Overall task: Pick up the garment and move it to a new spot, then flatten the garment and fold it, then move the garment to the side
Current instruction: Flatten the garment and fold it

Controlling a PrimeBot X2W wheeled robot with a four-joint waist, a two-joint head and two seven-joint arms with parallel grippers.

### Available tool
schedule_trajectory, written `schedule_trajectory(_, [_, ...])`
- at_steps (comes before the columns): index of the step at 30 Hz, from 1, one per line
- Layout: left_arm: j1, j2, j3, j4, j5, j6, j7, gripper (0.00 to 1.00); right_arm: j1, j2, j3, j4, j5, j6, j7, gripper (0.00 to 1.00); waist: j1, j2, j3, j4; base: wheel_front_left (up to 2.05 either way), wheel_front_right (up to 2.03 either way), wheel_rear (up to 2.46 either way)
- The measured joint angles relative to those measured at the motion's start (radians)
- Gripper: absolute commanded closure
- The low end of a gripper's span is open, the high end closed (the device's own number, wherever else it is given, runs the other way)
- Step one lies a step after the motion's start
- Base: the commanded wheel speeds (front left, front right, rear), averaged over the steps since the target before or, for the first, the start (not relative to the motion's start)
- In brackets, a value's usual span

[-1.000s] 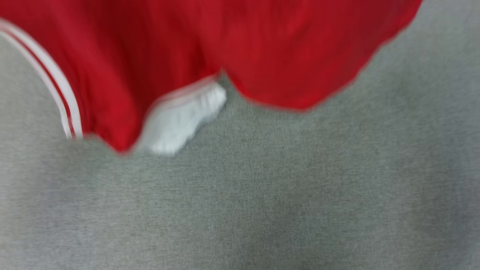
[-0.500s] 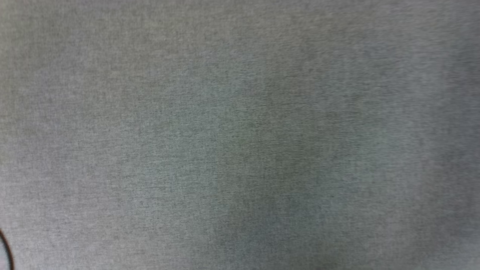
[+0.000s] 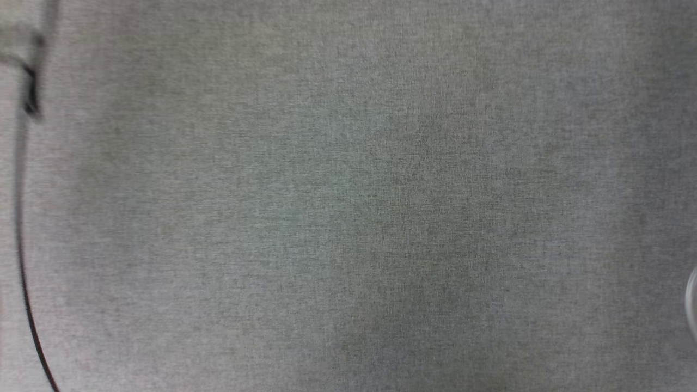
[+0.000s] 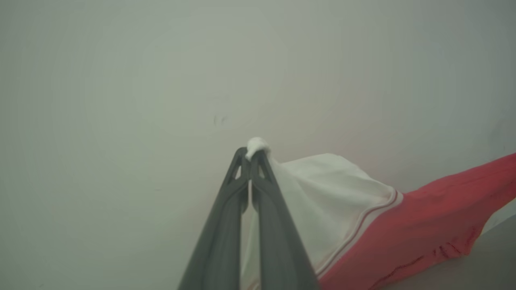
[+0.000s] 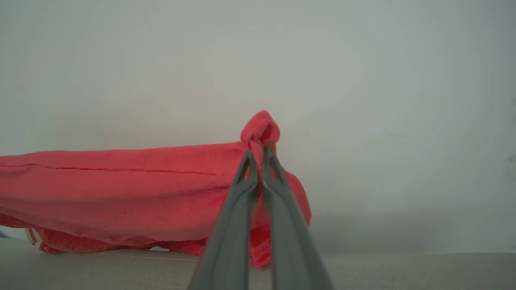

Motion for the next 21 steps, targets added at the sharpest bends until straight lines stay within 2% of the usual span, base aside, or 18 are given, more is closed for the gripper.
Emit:
schedule_trajectory(6, [0.278, -0.036, 0.007, -0.110, 0.003, 0.018, -0.005, 1.00, 0.170, -0.017, 0.062, 0.022, 0.070, 0.000, -0.024, 1.00, -0.0001, 0.0000, -0.062, 0.013, 0.00, 0.00, 0.00])
schedule_trajectory(16, [0.727, -0.031, -0.006, -0.200, 0.026, 0.039, -0.005, 1.00, 0.481, -0.072, 0.157, 0.052, 0.235, 0.000, -0.008, 1.00, -0.0002, 0.0000, -0.227, 0.033, 0.00, 0.00, 0.00])
schedule_trajectory(21, [0.925, -0.002, -0.018, -0.239, -0.001, 0.049, 0.003, 1.00, 0.623, -0.095, 0.177, 0.031, 0.337, 0.000, 0.019, 1.00, -0.0003, 0.0001, -0.317, 0.046, 0.00, 0.00, 0.00])
